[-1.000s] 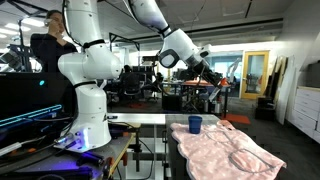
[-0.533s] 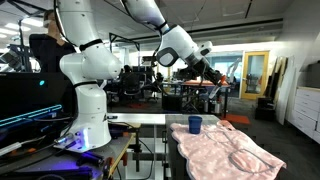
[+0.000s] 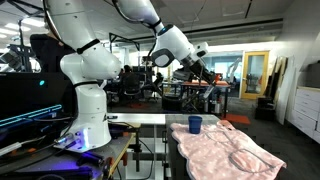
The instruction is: Put the marker inside the cup
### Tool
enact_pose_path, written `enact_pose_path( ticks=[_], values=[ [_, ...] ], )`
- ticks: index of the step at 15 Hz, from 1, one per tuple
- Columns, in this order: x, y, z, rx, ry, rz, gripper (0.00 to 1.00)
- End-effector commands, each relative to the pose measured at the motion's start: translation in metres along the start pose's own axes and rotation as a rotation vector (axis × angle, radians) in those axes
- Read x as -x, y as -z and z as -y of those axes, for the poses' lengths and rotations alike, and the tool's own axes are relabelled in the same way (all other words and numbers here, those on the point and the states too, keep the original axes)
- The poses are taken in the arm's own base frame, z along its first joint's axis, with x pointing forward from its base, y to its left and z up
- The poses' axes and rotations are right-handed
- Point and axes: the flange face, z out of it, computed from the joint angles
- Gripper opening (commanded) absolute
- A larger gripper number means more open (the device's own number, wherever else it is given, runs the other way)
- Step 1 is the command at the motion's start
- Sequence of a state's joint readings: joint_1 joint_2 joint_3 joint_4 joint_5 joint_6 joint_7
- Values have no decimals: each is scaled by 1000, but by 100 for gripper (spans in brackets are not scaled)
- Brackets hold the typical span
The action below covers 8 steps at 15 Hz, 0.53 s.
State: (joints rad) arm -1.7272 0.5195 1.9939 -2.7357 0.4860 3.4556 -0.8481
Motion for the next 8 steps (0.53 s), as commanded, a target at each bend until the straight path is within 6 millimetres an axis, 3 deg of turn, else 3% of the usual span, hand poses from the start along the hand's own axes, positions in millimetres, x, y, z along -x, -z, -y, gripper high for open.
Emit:
enact_pose_path(
  ticks=[1,8],
  values=[
    [11,6,1,-58,12,-20,7],
    [12,-1,6,-127,38,-44,7]
  ],
)
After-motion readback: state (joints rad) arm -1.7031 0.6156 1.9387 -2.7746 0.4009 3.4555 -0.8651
